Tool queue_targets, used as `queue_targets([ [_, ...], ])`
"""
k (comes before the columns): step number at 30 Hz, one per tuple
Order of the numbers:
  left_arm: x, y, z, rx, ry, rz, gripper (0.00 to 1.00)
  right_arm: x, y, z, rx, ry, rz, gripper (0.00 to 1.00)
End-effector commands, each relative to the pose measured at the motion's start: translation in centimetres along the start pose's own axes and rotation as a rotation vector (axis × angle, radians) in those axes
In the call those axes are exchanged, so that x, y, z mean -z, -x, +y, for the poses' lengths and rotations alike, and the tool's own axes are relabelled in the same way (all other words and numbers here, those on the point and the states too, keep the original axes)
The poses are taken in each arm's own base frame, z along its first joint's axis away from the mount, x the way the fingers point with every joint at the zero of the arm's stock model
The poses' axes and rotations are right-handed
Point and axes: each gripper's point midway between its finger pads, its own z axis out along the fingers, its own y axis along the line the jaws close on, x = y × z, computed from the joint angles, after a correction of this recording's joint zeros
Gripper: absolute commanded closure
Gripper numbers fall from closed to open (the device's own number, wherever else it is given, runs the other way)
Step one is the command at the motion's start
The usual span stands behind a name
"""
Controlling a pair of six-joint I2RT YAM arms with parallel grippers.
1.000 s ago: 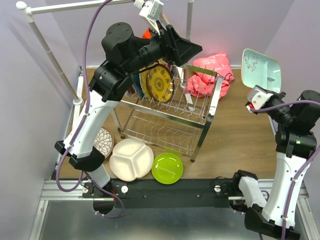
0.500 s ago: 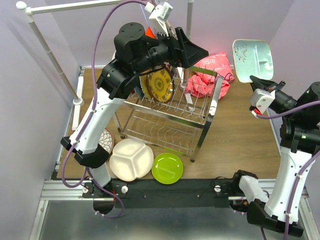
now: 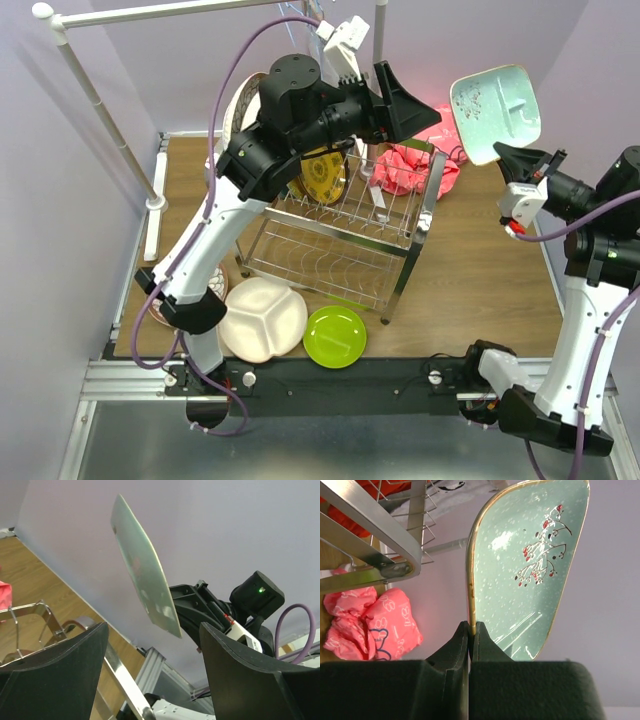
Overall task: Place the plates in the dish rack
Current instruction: Pass the plate from the right arm to the left
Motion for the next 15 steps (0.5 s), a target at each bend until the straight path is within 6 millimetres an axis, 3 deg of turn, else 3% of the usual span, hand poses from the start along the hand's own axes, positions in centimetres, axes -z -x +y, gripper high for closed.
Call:
queue_targets([
  [1,-1.3,0.4,-1.4,0.075,-0.035,-0.034,0.17,0.3,2.9,-2.5,0.235,-0.024,-0.074,0.99],
  [5,-2.8,-0.6,-0.7,0.122,-0.006,-0.03,0.17,0.2,2.5,-1.8,0.253,0.003,-0.07,1.0],
  [15,-3.9,-1.4,1.7,0.108,0.12,-0.06,0.2,-0.4,2.1,-1.4,0.42,0.058,-0.072,1.0],
])
